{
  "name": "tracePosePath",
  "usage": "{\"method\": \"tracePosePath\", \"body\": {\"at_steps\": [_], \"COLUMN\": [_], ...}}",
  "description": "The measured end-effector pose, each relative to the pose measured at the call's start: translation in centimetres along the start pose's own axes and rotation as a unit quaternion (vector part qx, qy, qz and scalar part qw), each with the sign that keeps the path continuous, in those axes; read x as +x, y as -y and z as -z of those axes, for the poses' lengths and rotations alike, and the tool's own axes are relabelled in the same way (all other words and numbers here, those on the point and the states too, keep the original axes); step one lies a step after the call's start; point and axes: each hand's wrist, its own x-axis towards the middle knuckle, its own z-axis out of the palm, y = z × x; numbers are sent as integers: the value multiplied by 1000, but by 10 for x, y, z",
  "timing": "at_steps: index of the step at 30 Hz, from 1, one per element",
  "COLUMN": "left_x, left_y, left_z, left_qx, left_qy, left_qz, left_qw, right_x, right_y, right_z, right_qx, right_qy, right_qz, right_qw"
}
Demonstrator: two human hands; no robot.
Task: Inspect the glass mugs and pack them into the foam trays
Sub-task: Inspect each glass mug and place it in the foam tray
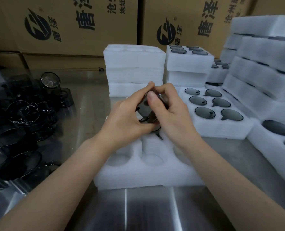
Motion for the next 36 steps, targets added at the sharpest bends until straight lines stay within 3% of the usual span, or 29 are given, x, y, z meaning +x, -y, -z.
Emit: {"method": "tracePosePath", "body": {"at_steps": [8,14,21,31,36], "left_x": [0,2,1,-2,-3], "left_y": [4,4,1,-3,-5], "left_z": [-3,-4,0,-4,-3], "left_qx": [69,51,59,91,81], "left_qy": [10,9,16,-61,-70], "left_qz": [-90,-100,-67,-64,-98], "left_qw": [994,994,996,992,989], "right_x": [9,15,11,6,6], "right_y": [0,-3,-5,-8,-4], "right_z": [11,15,17,9,9], "right_qx": [184,276,262,130,156], "right_qy": [-13,118,73,104,58], "right_qz": [-125,-209,-137,-52,-87], "right_qw": [975,931,953,985,982]}}
